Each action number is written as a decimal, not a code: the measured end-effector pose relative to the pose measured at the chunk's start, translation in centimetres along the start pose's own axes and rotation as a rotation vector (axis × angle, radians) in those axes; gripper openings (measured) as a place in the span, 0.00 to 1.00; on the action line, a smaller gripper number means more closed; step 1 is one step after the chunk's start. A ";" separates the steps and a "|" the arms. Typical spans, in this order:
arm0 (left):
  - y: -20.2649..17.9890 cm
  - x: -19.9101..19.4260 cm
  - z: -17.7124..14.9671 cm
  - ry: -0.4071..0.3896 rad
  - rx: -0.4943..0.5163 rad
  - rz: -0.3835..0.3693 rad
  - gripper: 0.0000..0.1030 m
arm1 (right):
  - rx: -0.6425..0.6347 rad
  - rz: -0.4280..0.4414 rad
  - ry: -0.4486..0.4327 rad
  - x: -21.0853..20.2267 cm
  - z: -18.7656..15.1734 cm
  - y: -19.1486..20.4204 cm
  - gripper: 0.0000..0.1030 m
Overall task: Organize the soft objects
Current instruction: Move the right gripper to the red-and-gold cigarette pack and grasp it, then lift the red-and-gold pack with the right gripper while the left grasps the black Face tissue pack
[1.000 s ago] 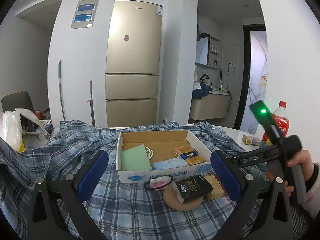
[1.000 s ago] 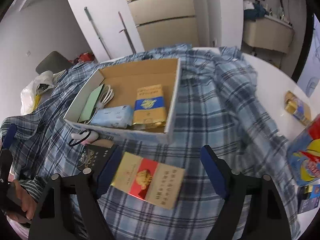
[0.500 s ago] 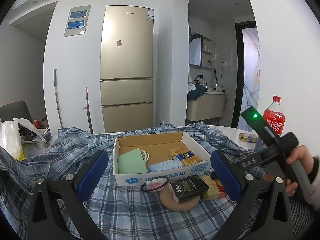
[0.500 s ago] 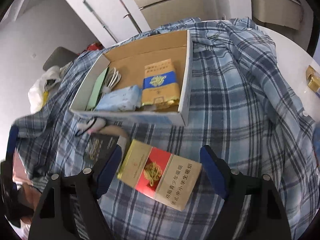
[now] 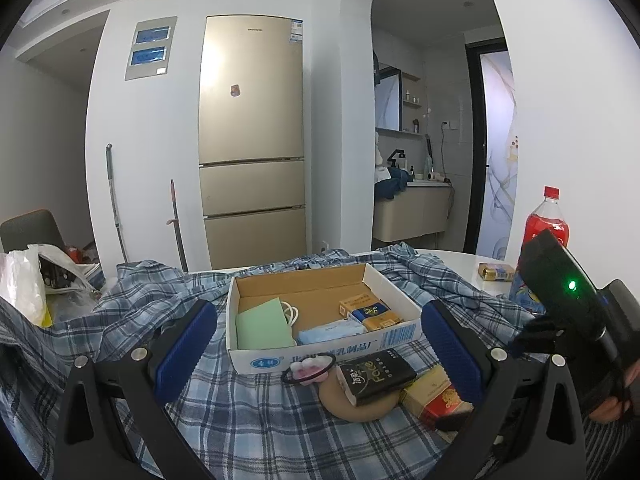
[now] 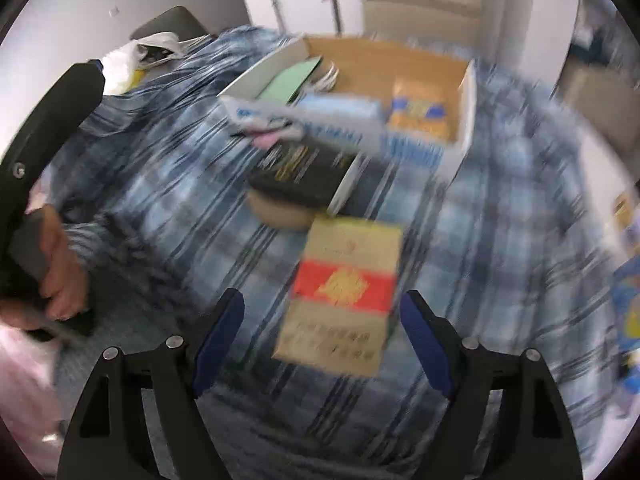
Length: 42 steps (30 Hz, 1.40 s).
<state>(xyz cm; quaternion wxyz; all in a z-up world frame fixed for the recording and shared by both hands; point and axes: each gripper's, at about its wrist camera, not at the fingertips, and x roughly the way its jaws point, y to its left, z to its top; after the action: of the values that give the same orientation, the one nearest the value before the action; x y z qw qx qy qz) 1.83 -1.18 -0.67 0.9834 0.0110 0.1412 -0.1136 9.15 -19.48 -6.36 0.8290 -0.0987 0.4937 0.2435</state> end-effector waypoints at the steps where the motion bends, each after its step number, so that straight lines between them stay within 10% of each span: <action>1: 0.1 0.0 0.0 0.001 -0.004 0.002 1.00 | -0.008 -0.044 -0.019 0.0 0.2 0.2 0.78; 24: 1.9 1.3 -0.2 0.071 -0.082 0.067 1.00 | 0.165 -0.158 -0.010 0.5 0.2 -1.7 0.55; 42: 3.3 2.4 -0.7 0.135 -0.141 0.122 1.00 | 0.013 -0.012 -0.015 0.2 0.1 4.3 0.55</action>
<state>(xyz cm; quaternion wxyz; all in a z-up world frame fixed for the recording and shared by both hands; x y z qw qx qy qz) 4.61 1.56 -2.01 0.9750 -0.0419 0.2141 -0.0423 7.14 -15.68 -6.11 0.8348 -0.0947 0.4883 0.2360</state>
